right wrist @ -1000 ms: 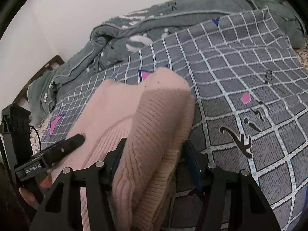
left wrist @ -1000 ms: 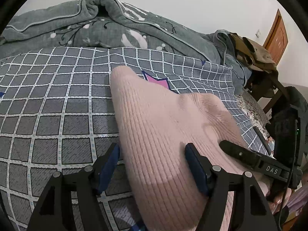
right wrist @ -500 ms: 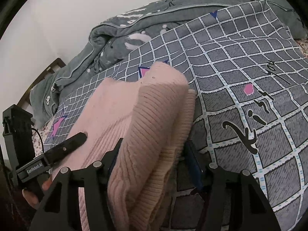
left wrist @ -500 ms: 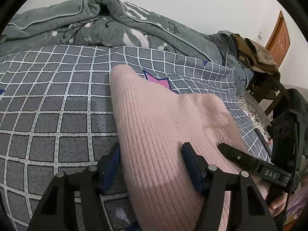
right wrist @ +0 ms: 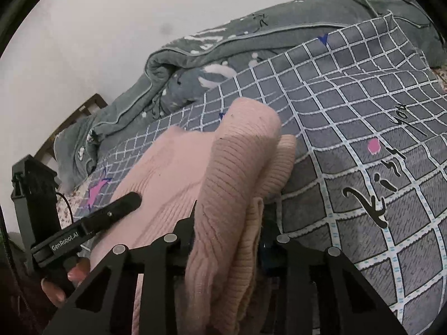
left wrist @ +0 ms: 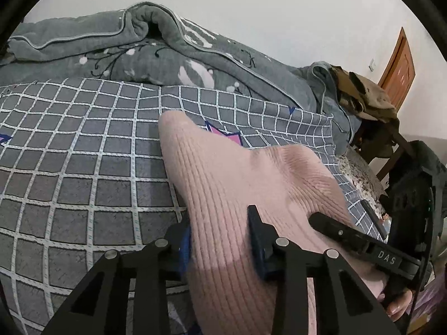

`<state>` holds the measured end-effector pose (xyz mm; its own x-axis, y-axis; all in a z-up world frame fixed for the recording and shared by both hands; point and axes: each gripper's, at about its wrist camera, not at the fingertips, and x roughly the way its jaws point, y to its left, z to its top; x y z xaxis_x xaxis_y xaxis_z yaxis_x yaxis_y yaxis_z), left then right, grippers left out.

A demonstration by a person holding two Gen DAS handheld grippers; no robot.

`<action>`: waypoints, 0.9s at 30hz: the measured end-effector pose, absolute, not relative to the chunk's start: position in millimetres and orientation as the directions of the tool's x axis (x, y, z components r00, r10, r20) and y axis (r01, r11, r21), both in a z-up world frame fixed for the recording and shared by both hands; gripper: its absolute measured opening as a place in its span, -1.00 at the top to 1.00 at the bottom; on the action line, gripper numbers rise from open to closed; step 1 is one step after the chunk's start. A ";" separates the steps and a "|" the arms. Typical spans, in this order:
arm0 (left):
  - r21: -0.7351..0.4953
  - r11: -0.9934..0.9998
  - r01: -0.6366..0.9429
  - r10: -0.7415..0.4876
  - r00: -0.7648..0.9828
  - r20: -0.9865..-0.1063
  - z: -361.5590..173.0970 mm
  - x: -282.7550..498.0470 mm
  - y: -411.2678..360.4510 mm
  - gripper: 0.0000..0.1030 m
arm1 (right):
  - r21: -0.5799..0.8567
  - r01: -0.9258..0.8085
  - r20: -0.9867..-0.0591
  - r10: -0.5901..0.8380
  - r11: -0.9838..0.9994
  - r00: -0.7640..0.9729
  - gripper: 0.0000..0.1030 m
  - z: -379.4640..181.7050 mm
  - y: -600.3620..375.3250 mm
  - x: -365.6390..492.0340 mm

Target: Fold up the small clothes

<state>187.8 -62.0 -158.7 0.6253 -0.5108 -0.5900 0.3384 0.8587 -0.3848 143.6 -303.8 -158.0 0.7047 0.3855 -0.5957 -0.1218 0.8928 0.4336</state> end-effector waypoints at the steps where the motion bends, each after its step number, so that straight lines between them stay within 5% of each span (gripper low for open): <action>1: -0.381 0.861 0.337 -0.507 0.631 -0.587 -157.4 188.2 -59.7 0.34 | 0.443 -0.123 -0.590 0.392 0.888 0.705 0.40 -156.4 -302.9 145.2; 21: -0.363 0.901 0.237 -0.411 0.731 -0.544 -132.1 234.0 20.5 0.36 | 0.379 -0.271 -0.582 0.456 0.885 0.674 0.43 -121.6 -207.2 216.5; 27: -0.329 0.925 0.193 -0.360 0.724 -0.589 -146.7 251.2 26.0 0.35 | 0.356 -0.286 -0.606 0.453 0.890 0.654 0.43 -139.6 -187.1 240.3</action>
<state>251.2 26.0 -146.7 0.7235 -0.3602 -0.5888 0.1928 0.9245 -0.3288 240.3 -187.1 -139.6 0.6536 0.4530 -0.6063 -0.2859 0.8895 0.3564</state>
